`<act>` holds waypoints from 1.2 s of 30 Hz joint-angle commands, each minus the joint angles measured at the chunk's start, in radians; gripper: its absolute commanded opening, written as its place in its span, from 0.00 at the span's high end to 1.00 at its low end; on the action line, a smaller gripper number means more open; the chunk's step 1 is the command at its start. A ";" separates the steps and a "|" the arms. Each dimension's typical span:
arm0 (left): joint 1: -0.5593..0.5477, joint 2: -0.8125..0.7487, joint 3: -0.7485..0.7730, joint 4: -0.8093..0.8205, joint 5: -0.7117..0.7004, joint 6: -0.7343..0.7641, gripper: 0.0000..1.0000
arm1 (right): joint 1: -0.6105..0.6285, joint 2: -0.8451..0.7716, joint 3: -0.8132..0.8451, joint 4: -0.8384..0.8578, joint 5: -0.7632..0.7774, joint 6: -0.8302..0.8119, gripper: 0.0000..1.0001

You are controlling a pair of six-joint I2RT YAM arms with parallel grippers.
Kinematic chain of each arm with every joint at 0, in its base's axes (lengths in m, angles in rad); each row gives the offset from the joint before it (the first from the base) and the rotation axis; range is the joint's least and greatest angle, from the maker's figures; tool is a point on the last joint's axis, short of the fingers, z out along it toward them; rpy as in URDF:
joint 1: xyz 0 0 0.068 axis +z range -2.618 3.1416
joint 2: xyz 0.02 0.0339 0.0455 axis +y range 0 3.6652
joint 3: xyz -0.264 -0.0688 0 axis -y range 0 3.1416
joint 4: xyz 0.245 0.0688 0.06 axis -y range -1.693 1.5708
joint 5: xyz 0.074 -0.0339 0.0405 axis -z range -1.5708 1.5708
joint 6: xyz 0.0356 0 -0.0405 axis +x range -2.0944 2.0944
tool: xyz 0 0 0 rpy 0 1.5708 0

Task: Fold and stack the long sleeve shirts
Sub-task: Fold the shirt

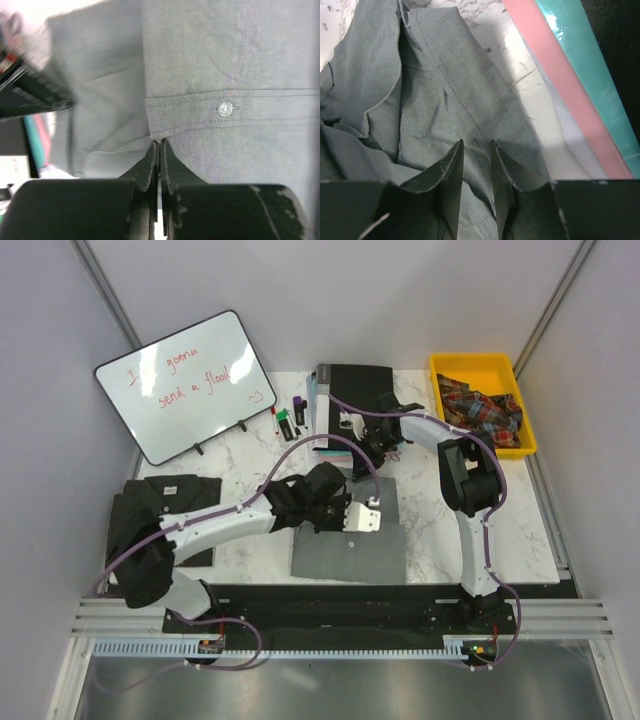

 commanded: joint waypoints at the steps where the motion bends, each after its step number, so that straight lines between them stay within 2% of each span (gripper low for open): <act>1: 0.114 0.122 0.041 0.255 -0.002 0.237 0.98 | 0.001 -0.021 -0.004 -0.028 -0.059 -0.047 0.65; 5: 0.170 0.224 0.046 0.355 0.016 0.296 0.98 | 0.001 -0.009 0.006 -0.052 -0.081 -0.074 0.65; 11: 0.175 0.316 -0.012 0.565 -0.019 0.322 0.98 | 0.004 -0.012 -0.016 -0.071 -0.082 -0.108 0.66; 14: 0.166 0.298 -0.029 0.543 0.019 0.325 0.98 | 0.007 -0.021 -0.031 -0.081 -0.084 -0.125 0.66; 19: 0.137 0.207 -0.089 0.341 0.054 0.265 0.98 | 0.022 -0.070 -0.071 -0.149 -0.137 -0.194 0.63; 23: 0.123 0.092 -0.218 0.227 0.108 0.276 0.98 | 0.017 -0.157 -0.073 -0.184 -0.197 -0.170 0.60; 26: 0.085 -0.006 -0.310 0.213 0.113 0.278 0.98 | -0.003 -0.196 -0.015 -0.186 -0.239 -0.104 0.57; 28: 0.068 -0.041 -0.350 0.213 0.110 0.276 0.98 | -0.007 -0.184 0.048 -0.238 -0.269 -0.120 0.56; 32: 0.056 -0.051 -0.367 0.245 0.100 0.297 0.98 | 0.010 -0.122 0.124 -0.285 -0.274 -0.114 0.56; 36: 0.054 0.010 -0.344 0.296 0.099 0.330 0.98 | 0.030 -0.027 0.196 -0.308 -0.256 -0.143 0.59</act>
